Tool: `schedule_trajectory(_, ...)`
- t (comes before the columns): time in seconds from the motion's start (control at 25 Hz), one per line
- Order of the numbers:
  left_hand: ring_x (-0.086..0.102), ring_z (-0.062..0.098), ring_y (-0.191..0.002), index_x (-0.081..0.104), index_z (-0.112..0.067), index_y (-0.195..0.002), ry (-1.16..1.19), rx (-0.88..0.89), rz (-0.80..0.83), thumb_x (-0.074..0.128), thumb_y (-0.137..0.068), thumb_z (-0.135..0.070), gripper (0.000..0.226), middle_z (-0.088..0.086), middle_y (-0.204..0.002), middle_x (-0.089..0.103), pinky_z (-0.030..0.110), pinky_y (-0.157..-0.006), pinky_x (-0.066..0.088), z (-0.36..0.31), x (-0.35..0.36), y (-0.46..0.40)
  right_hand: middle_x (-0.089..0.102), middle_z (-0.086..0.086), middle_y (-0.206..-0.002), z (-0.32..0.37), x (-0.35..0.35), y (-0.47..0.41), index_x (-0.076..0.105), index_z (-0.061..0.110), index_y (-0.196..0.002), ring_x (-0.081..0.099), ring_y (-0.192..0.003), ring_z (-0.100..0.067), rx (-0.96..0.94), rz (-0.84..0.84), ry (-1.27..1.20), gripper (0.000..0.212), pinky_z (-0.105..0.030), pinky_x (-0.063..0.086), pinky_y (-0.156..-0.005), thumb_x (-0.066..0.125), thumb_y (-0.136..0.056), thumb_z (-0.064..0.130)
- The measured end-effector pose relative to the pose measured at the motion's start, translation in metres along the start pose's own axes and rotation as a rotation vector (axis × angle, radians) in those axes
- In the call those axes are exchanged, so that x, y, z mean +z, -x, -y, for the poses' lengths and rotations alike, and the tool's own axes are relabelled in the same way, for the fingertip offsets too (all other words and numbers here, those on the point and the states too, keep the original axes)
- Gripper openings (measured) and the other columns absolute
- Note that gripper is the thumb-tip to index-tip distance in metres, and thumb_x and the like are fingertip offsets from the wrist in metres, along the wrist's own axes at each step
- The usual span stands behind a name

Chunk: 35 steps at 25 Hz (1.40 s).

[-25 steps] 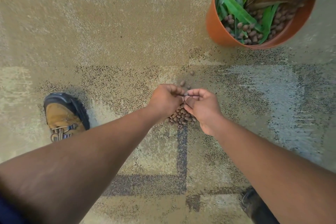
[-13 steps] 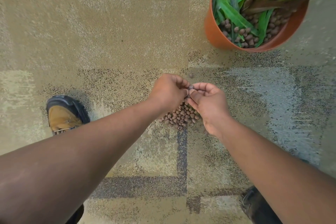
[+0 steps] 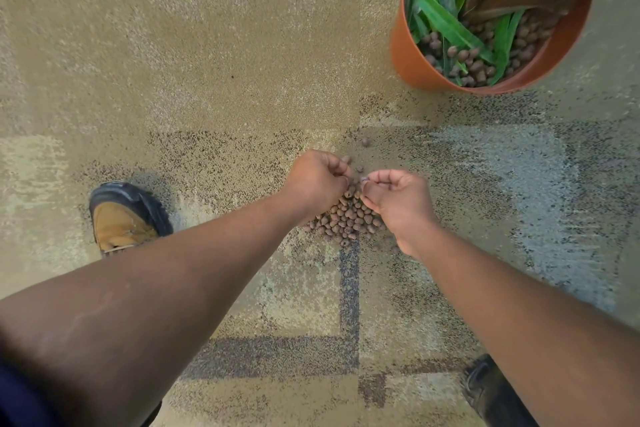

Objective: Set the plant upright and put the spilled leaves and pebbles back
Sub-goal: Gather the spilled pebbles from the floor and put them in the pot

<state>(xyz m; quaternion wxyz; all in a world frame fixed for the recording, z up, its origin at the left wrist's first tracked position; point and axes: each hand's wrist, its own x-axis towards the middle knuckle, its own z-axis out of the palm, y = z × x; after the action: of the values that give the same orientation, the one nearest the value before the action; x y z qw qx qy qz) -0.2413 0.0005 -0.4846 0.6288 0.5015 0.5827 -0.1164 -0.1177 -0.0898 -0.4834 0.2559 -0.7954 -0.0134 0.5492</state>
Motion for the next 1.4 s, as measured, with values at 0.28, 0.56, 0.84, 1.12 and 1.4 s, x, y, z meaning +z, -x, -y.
schedule_trajectory(0.28, 0.072, 0.005, -0.074, 0.072, -0.031, -0.089, 0.190, 0.321, -0.247, 0.069, -0.095, -0.004, 0.029, -0.012, -0.089, 0.075, 0.020, -0.068, 0.062, -0.058, -0.010, 0.030, 0.078, 0.006, -0.093, 0.058, -0.042, 0.033, 0.074, 0.028, -0.094, 0.076, -0.084, -0.010, -0.352, -0.082, -0.013, 0.022, -0.027, 0.064, -0.076, 0.076, -0.089, 0.006)
schedule_trajectory(0.56, 0.070, 0.010, -0.105, 0.067, -0.014, -0.132, -0.182, 0.731, -0.385, 0.068, -0.095, -0.007, 0.038, -0.001, -0.122, 0.073, 0.028, -0.093, 0.059, -0.159, -0.021, 0.002, 0.074, 0.008, -0.094, 0.125, -0.092, 0.014, 0.072, 0.020, -0.110, 0.070, -0.080, 0.000, -0.741, -0.359, 0.165, 0.016, -0.020, 0.060, -0.076, 0.074, -0.094, 0.017)
schedule_trajectory(0.84, 0.057, 0.024, -0.125, 0.060, -0.005, -0.134, -0.387, 0.957, -0.421, 0.059, -0.093, 0.006, 0.042, 0.011, -0.139, 0.056, 0.032, -0.106, 0.051, -0.106, -0.031, -0.009, 0.064, 0.001, -0.108, 0.090, -0.079, 0.009, 0.073, 0.006, -0.104, 0.064, -0.093, -0.014, -1.050, -0.407, 0.492, 0.012, -0.022, 0.055, -0.080, 0.065, -0.095, 0.006)
schedule_trajectory(1.12, 0.052, 0.023, -0.122, 0.057, -0.020, -0.135, -0.797, 0.488, -0.006, 0.061, -0.095, -0.001, 0.045, 0.002, -0.134, 0.053, 0.041, -0.109, 0.049, -0.005, 0.000, -0.023, 0.045, 0.004, -0.146, 0.035, -0.012, -0.013, 0.050, 0.019, -0.147, 0.060, -0.113, -0.011, -0.503, 0.058, 0.872, 0.057, -0.034, 0.054, -0.105, 0.067, -0.093, 0.010)
schedule_trajectory(1.4, 0.052, 0.014, -0.091, 0.066, -0.020, -0.116, -0.814, 0.434, -0.060, 0.062, -0.098, -0.004, 0.024, -0.006, -0.100, 0.049, 0.035, -0.091, 0.058, 0.005, 0.005, -0.030, 0.052, -0.002, -0.120, 0.045, 0.013, -0.045, 0.060, 0.015, -0.120, 0.054, -0.102, -0.015, -0.676, 0.175, 1.167, 0.032, -0.035, 0.053, -0.098, 0.071, -0.090, 0.009)
